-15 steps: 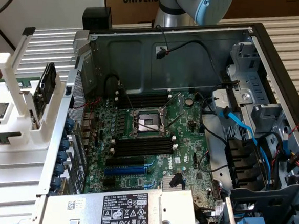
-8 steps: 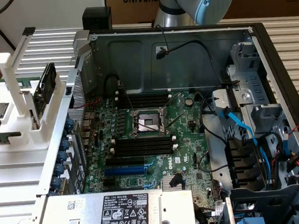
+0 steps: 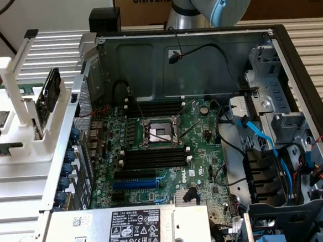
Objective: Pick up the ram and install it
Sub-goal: 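Pick up the ram and move it above insertion slot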
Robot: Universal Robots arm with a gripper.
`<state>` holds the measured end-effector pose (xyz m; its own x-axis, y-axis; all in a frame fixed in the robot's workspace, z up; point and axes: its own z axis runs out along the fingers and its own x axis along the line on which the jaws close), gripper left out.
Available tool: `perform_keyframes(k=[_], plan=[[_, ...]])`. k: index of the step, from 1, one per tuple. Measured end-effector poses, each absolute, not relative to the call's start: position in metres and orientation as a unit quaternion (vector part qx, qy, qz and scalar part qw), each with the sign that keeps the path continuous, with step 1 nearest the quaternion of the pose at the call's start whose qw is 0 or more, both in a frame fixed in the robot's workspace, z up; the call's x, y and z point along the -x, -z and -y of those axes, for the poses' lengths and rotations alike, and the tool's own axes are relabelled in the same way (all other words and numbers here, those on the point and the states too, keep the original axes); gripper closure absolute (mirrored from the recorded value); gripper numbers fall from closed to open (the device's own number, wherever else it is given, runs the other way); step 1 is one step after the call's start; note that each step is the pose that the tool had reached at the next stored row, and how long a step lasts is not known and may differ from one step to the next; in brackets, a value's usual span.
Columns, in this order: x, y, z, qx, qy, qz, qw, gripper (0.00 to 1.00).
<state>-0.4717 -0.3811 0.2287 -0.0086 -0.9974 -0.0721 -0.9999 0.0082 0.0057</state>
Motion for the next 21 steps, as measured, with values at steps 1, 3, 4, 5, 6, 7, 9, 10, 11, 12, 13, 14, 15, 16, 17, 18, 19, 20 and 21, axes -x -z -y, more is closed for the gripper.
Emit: perform_keyframes(k=[1,3,4,5,6,7,9,10,11,12,13,14,15,16,17,18,19,20,21], plan=[[0.472,-0.229,0.381,0.704,-0.027,-0.71,0.024,0.89],[0.472,-0.229,0.381,0.704,-0.027,-0.71,0.024,0.82],[0.472,-0.229,0.381,0.704,-0.027,-0.71,0.024,0.82],[0.472,-0.229,0.381,0.704,-0.027,-0.71,0.024,0.82],[0.472,-0.229,0.381,0.704,-0.027,-0.71,0.024,0.82],[0.472,-0.229,0.381,0.704,-0.027,-0.71,0.024,0.8],[0.472,-0.229,0.381,0.704,-0.027,-0.71,0.024,0.74],[0.472,-0.229,0.381,0.704,-0.027,-0.71,0.024,0.74],[0.472,-0.229,0.381,0.704,-0.027,-0.71,0.024,0.74],[0.472,-0.227,0.381,0.704,-0.027,-0.71,0.024,0.74],[0.472,-0.226,0.381,0.704,-0.027,-0.71,0.023,0.74],[0.472,-0.224,0.381,0.704,-0.027,-0.71,0.022,0.74],[0.472,-0.223,0.381,0.704,-0.027,-0.71,0.022,0.74],[0.472,-0.222,0.381,0.704,-0.027,-0.71,0.021,0.74],[0.472,-0.221,0.381,0.704,-0.026,-0.71,0.021,0.74],[0.472,-0.22,0.381,0.704,-0.026,-0.71,0.021,0.74],[0.472,-0.219,0.381,0.704,-0.026,-0.71,0.021,0.74],[0.472,-0.217,0.381,0.704,-0.026,-0.71,0.021,0.74],[0.472,-0.215,0.381,0.704,-0.026,-0.71,0.021,0.74]])
